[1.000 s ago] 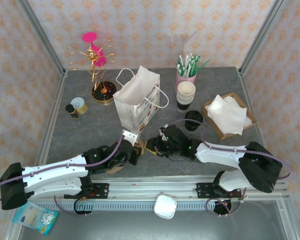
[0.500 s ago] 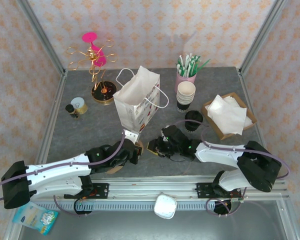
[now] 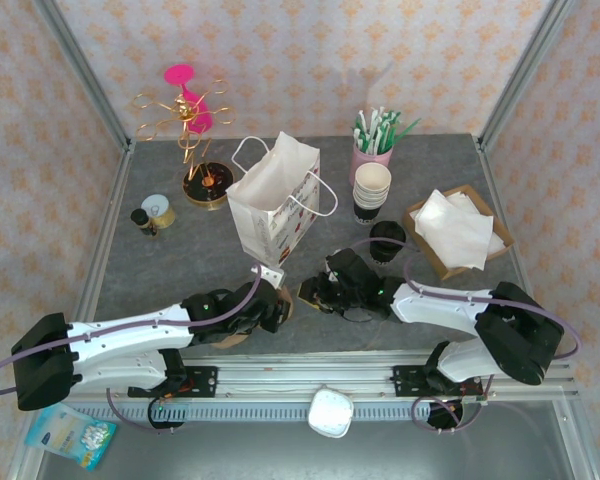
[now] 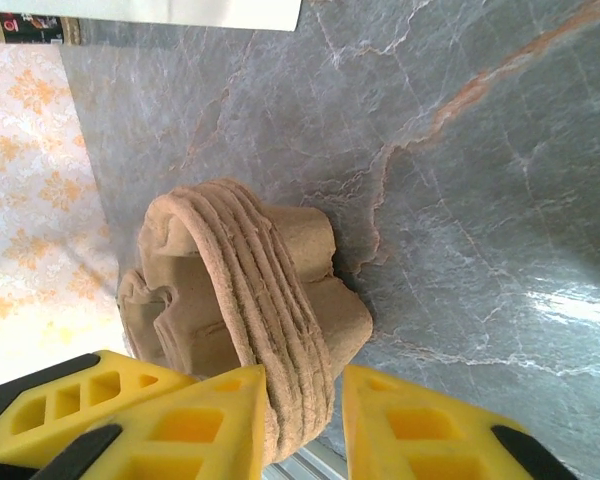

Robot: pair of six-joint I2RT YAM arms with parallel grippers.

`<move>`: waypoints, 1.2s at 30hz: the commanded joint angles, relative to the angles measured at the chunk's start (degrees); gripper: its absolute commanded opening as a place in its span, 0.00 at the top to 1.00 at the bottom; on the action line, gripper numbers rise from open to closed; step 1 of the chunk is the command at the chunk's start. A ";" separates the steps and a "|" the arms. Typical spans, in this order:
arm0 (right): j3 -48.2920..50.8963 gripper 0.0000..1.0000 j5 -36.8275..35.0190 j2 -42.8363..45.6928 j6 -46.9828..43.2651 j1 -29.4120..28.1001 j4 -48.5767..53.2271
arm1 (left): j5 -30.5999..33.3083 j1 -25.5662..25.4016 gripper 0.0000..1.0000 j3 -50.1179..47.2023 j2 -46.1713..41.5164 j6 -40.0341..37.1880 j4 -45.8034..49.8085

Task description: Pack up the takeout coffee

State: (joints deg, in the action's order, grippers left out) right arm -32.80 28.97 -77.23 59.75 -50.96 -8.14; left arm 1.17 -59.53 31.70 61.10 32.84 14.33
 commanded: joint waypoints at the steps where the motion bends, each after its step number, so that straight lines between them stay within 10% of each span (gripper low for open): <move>1: -1.15 0.74 0.61 1.05 -1.42 -0.02 1.59 | -3.52 0.10 0.66 1.81 -0.69 -0.59 1.35; 17: 1.68 0.74 0.12 2.86 -0.88 -0.02 1.74 | 0.13 -0.93 0.66 7.21 10.62 -5.09 3.61; 36: 0.66 0.74 3.20 1.49 -1.04 -0.79 -1.48 | 0.84 -0.68 0.87 6.53 5.46 -3.41 1.94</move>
State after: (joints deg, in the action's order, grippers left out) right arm -31.33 30.96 -74.89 59.09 -51.07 -7.31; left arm 0.49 -60.27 37.89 68.18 28.86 16.91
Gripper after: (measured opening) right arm 0.260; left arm 0.136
